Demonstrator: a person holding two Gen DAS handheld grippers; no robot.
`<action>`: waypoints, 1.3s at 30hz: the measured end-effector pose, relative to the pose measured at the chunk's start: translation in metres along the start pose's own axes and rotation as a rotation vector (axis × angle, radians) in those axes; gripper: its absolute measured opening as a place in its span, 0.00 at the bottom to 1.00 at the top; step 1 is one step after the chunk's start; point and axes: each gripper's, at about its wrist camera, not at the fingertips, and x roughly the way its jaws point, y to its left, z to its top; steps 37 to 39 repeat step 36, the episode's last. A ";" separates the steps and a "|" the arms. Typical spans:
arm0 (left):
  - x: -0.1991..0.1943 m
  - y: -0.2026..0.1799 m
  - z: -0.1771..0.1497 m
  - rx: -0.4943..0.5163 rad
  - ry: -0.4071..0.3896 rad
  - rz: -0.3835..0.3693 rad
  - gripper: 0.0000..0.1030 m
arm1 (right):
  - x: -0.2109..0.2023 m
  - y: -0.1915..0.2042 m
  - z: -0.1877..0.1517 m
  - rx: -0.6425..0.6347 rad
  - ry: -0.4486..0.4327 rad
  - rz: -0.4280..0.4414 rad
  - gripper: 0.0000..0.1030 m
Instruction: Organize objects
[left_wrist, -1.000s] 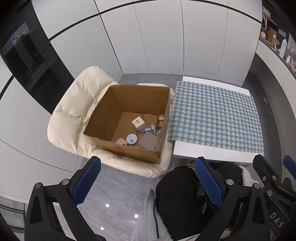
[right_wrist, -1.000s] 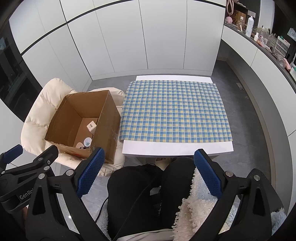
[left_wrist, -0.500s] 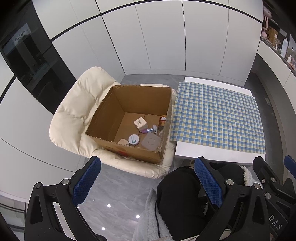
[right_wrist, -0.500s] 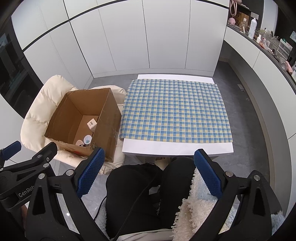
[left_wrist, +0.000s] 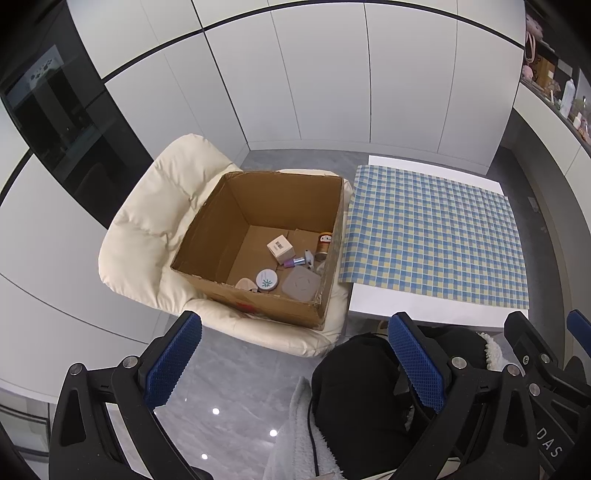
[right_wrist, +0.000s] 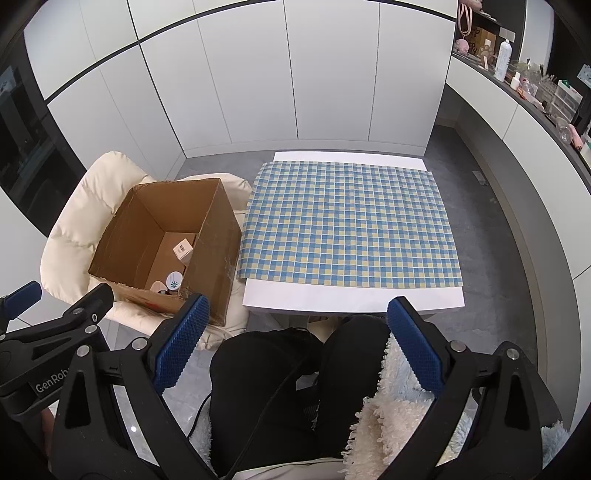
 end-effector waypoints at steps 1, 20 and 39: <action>0.000 0.000 0.000 0.000 0.001 -0.001 0.98 | 0.000 0.000 0.000 0.001 0.000 0.000 0.96; 0.001 -0.002 0.000 -0.002 0.004 -0.002 0.98 | 0.000 -0.003 -0.002 -0.003 0.001 0.002 0.96; 0.001 -0.006 -0.004 0.010 0.001 0.016 0.98 | 0.002 -0.007 -0.005 -0.004 0.009 -0.003 0.96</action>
